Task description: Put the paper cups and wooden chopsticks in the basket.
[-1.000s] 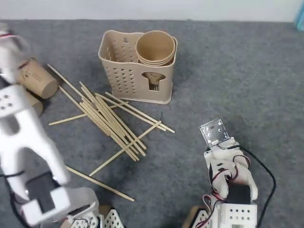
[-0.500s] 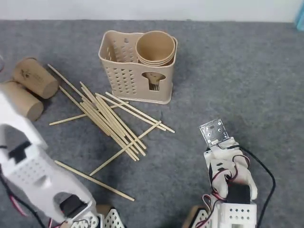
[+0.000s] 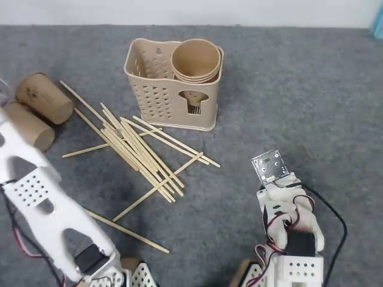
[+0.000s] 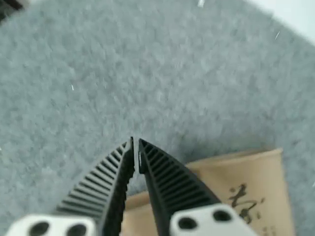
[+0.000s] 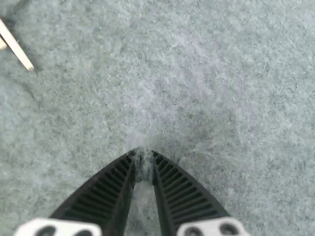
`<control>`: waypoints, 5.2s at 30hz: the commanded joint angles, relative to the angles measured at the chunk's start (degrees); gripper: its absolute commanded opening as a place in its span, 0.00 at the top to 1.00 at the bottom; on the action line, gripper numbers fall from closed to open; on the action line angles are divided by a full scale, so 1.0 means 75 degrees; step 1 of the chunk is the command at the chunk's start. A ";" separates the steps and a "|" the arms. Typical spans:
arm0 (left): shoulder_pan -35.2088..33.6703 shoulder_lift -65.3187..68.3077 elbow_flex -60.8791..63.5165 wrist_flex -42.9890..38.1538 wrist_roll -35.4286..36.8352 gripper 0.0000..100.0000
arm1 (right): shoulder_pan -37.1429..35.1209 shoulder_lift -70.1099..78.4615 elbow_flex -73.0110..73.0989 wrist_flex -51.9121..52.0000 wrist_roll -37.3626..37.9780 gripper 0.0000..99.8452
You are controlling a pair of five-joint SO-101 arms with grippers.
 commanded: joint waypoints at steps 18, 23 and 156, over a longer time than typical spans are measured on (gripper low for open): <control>0.0316 0.0223 -0.1612 0.3880 0.0610 0.98 | 0.0018 -0.0100 0.0047 0.0053 0.0070 0.99; 0.0117 -0.0539 -0.0979 0.3880 0.0445 0.98 | 0.0029 -0.0100 0.0047 0.0053 0.0070 0.99; 0.7619 -0.7853 0.4296 0.1969 0.4442 0.99 | 0.0064 -0.0100 0.0035 -0.0029 0.0094 0.99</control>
